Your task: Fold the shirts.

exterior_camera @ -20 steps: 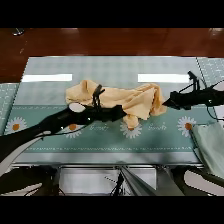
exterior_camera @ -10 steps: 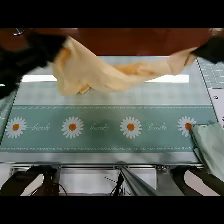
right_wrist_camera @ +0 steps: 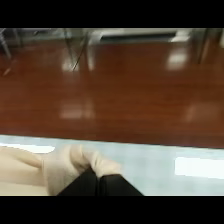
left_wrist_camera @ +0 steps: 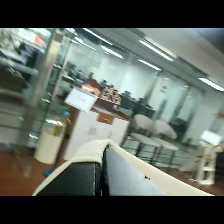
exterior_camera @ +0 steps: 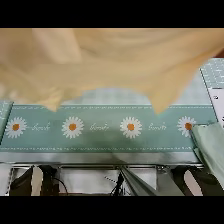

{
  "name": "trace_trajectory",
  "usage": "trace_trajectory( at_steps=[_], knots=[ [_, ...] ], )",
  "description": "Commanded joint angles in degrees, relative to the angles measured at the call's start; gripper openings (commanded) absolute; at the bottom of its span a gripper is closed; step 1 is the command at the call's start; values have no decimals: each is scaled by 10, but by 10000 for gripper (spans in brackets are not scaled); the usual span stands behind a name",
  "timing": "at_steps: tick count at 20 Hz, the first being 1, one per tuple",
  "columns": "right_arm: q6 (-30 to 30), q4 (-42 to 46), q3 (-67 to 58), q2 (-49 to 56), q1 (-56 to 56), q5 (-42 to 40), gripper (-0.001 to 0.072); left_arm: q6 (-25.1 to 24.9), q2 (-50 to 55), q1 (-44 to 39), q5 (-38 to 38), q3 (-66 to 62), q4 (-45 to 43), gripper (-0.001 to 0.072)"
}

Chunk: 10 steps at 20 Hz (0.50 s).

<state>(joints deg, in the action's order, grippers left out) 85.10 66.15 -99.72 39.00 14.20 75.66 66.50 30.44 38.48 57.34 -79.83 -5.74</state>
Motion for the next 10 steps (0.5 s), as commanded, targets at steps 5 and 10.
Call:
trace_trajectory(
  at_steps=[5, 10],
  knots=[
    [33, 116, -7, -149, 0, 92, 24, 101, -48, -105, 95, -179, -330, 20],
    [37, 127, 16, -152, 0, 107, 24, 181, -69, -221, 142, -162, -589, 20]
  ],
)
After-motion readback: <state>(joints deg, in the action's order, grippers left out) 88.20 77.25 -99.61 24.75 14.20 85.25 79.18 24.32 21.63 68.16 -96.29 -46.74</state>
